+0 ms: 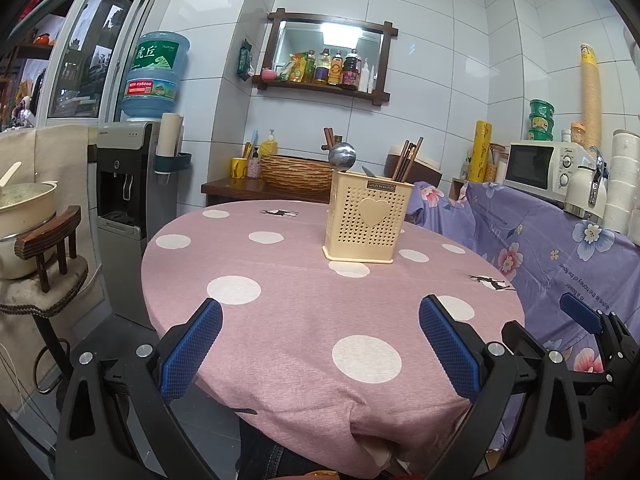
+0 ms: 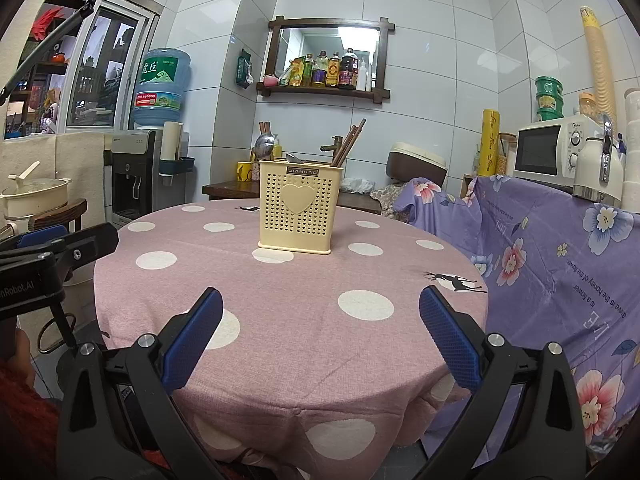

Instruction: Organize utensils

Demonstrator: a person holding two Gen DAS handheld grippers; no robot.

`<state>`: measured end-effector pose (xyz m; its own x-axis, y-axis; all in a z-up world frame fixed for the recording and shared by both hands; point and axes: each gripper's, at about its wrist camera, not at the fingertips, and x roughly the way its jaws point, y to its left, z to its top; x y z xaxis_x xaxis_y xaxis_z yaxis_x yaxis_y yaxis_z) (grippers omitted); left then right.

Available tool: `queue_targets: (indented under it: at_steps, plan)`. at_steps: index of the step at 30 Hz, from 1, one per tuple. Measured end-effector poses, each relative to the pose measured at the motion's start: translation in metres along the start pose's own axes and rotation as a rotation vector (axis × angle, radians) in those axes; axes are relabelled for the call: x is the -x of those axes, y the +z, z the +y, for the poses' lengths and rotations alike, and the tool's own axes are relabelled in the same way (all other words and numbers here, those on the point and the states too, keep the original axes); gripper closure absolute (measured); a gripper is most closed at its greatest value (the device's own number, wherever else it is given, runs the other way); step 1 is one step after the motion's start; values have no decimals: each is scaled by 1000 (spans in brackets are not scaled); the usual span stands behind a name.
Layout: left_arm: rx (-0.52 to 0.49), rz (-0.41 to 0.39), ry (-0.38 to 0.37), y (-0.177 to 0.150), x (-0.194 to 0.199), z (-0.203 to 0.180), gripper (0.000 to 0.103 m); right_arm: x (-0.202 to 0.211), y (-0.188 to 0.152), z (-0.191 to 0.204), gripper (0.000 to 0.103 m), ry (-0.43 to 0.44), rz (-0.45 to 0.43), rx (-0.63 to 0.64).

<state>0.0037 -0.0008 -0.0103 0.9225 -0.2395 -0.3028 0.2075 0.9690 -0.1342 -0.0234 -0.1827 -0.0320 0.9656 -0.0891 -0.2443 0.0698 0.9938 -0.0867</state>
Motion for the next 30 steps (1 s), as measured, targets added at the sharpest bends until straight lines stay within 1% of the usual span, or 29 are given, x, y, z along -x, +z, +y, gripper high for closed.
queue_targets:
  at_steps: [13,30]
  plan:
    - [1,-9,17,-1,2,2,5,1,-1,0,6,1,4,-1]
    - [2,-3,20,-3,3,4,5,0,-1,-1,6,1,6,-2]
